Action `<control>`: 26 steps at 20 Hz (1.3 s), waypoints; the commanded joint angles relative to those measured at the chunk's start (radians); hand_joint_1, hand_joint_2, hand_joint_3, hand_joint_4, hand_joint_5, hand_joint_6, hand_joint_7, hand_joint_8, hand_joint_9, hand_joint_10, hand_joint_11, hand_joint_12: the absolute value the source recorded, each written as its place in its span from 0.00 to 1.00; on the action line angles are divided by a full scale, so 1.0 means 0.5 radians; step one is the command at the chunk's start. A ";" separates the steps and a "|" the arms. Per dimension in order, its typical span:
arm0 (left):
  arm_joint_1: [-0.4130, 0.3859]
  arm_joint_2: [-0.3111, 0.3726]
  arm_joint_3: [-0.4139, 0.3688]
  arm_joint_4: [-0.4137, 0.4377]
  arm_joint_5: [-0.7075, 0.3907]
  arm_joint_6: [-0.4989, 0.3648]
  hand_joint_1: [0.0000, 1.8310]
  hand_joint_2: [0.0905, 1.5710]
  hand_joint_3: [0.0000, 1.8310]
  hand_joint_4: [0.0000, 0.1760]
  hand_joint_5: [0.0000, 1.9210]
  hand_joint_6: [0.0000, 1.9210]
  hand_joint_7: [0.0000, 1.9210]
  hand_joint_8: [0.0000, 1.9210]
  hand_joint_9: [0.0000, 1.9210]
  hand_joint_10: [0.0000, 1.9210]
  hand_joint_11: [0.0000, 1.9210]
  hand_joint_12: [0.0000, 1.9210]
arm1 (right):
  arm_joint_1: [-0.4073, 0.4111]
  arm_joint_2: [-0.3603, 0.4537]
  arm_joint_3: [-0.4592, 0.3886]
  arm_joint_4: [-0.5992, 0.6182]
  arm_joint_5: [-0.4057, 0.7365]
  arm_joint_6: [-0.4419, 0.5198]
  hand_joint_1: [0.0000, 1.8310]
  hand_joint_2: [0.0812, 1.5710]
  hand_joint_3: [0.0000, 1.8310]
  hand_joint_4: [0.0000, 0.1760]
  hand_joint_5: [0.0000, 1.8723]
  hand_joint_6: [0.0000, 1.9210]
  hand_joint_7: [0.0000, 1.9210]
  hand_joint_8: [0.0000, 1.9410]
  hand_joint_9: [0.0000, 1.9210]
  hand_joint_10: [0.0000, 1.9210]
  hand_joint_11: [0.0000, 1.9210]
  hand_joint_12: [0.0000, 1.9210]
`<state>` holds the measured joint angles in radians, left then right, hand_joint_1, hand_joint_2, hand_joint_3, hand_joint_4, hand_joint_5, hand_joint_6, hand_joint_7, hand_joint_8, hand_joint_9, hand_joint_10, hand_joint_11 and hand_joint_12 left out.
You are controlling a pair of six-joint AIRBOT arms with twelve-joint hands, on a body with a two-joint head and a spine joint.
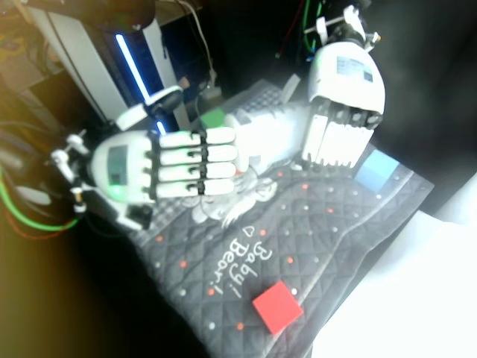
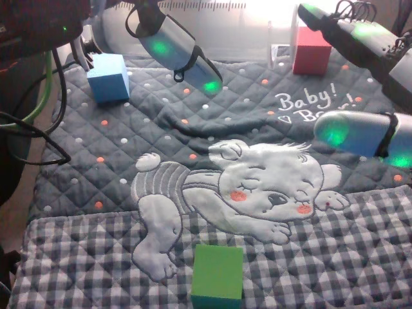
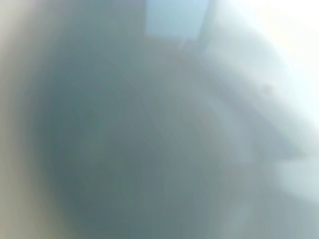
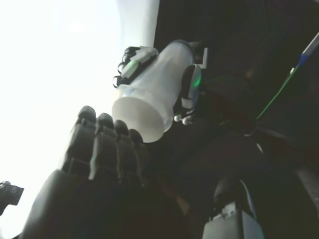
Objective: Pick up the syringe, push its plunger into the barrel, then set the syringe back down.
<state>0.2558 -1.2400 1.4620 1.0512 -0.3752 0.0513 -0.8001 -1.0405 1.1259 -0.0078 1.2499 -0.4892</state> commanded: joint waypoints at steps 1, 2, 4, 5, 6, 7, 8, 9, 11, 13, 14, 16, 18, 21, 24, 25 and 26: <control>-0.023 -0.013 0.014 -0.055 -0.099 -0.017 0.82 0.71 0.00 0.00 0.65 1.00 0.76 1.00 0.78 1.00 0.72 1.00 | 0.032 0.029 -0.011 -0.032 0.220 0.015 0.05 0.58 0.00 0.00 0.00 0.00 0.00 0.00 0.00 0.00 0.00 0.00; -0.021 -0.013 0.017 -0.047 -0.094 -0.017 0.82 0.71 0.00 0.00 0.65 1.00 0.76 1.00 0.77 1.00 0.71 1.00 | 0.032 0.048 -0.013 -0.042 0.219 0.015 0.04 0.58 0.00 0.00 0.00 0.00 0.00 0.00 0.00 0.00 0.00 0.00; -0.010 -0.013 0.018 -0.038 -0.088 -0.059 0.83 0.70 0.00 0.00 0.65 1.00 0.75 1.00 0.78 1.00 0.71 1.00 | 0.032 0.089 -0.016 -0.059 0.217 0.015 0.01 0.59 0.00 0.00 0.00 0.00 0.00 0.00 0.00 0.00 0.00 0.00; 0.003 -0.013 0.021 -0.032 -0.085 -0.059 0.83 0.71 0.00 0.00 0.65 1.00 0.76 1.00 0.78 1.00 0.71 1.00 | 0.032 0.121 -0.018 -0.061 0.216 0.015 0.02 0.64 0.00 0.00 0.02 0.00 0.00 0.00 0.00 0.00 0.00 0.00; 0.009 -0.013 0.021 -0.022 -0.079 -0.059 0.83 0.71 0.00 0.00 0.65 1.00 0.76 1.00 0.77 1.00 0.70 1.00 | 0.032 0.137 -0.018 -0.064 0.216 0.013 0.00 0.65 0.00 0.00 0.01 0.00 0.00 0.00 0.00 0.00 0.00 0.00; 0.019 -0.013 0.021 -0.014 -0.073 -0.059 0.83 0.71 0.00 0.00 0.65 1.00 0.76 1.00 0.77 1.00 0.70 1.00 | 0.032 0.156 -0.020 -0.065 0.216 0.011 0.00 0.65 0.00 0.00 0.01 0.00 0.00 0.00 0.00 0.00 0.00 0.00; 0.027 -0.013 0.022 -0.004 -0.068 -0.059 0.83 0.71 0.00 0.00 0.65 1.00 0.76 1.00 0.78 1.00 0.73 1.00 | 0.036 0.180 -0.025 -0.068 0.216 0.006 0.00 0.64 0.00 0.00 0.01 0.00 0.00 0.00 0.00 0.00 0.00 0.00; 0.033 -0.013 0.022 0.005 -0.062 -0.059 0.84 0.71 0.00 0.00 0.65 1.00 0.75 1.00 0.78 1.00 0.74 1.00 | 0.046 0.207 -0.037 -0.071 0.216 -0.014 0.00 0.64 0.00 0.00 0.02 0.00 0.00 0.00 0.00 0.00 0.00 0.00; 0.044 -0.017 0.022 0.051 -0.045 -0.081 0.82 0.72 0.00 0.00 0.65 1.00 0.75 1.00 0.78 1.00 0.73 1.00 | 0.071 0.260 -0.074 -0.073 0.217 -0.085 0.01 0.62 0.00 0.00 0.02 0.00 0.00 0.00 0.00 0.00 0.00 0.00; 0.059 -0.037 0.041 0.129 -0.043 -0.166 0.83 0.71 0.00 0.00 0.64 1.00 0.76 1.00 0.79 1.00 0.77 1.00 | 0.101 0.277 -0.085 -0.079 0.219 -0.119 0.00 0.62 0.00 0.00 0.02 0.00 0.00 0.00 0.00 0.00 0.00 0.00; 0.068 -0.047 0.049 0.133 -0.043 -0.170 0.82 0.71 0.00 0.00 0.63 1.00 0.76 1.00 0.79 1.00 0.77 1.00 | 0.104 0.280 -0.085 -0.082 0.219 -0.121 0.00 0.60 0.00 0.00 0.02 0.00 0.00 0.00 0.00 0.00 0.00 0.00; 0.089 -0.076 0.065 0.166 -0.013 -0.171 0.80 0.74 0.00 0.00 0.62 1.00 0.74 1.00 0.79 1.00 0.79 1.00 | 0.108 0.281 -0.084 -0.086 0.221 -0.131 0.00 0.63 0.00 0.00 0.01 0.00 0.00 0.00 0.00 0.00 0.00 0.00; 0.121 -0.099 0.088 0.170 -0.006 -0.206 0.82 0.73 0.00 0.00 0.61 1.00 0.72 1.00 0.78 1.00 0.79 1.00 | 0.112 0.279 -0.081 -0.090 0.221 -0.146 0.00 0.63 0.00 0.00 0.00 0.00 0.00 0.00 0.00 0.00 0.00 0.00; 0.148 -0.152 0.136 0.318 -0.012 -0.363 0.82 0.74 0.00 0.00 0.60 1.00 0.75 1.00 0.80 1.00 0.80 1.00 | 0.113 0.275 -0.081 -0.091 0.224 -0.148 0.01 0.64 0.00 0.00 0.00 0.00 0.00 0.00 0.00 0.00 0.00 0.00; 0.179 -0.182 0.161 0.388 -0.016 -0.441 0.85 0.72 0.00 0.00 0.63 1.00 0.77 1.00 0.81 1.00 0.82 1.00 | 0.118 0.275 -0.080 -0.091 0.231 -0.149 0.00 0.65 0.01 0.00 0.01 0.00 0.00 0.00 0.00 0.00 0.00 0.00; 0.187 -0.189 0.168 0.411 -0.019 -0.469 0.85 0.72 0.00 0.00 0.63 1.00 0.77 1.00 0.81 1.00 0.82 1.00 | 0.119 0.274 -0.080 -0.091 0.232 -0.149 0.00 0.65 0.01 0.00 0.01 0.00 0.00 0.00 0.00 0.00 0.00 0.00; 0.200 -0.190 0.171 0.391 -0.020 -0.471 0.86 0.70 0.00 0.00 0.65 1.00 0.78 1.00 0.82 1.00 0.84 1.00 | 0.119 0.272 -0.081 -0.091 0.234 -0.149 0.00 0.64 0.00 0.00 0.01 0.00 0.00 0.00 0.00 0.00 0.00 0.00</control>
<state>0.3664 -1.3323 1.5436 1.2789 -0.3485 -0.1776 -0.7551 -0.9085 1.0851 -0.0765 1.2438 -0.5652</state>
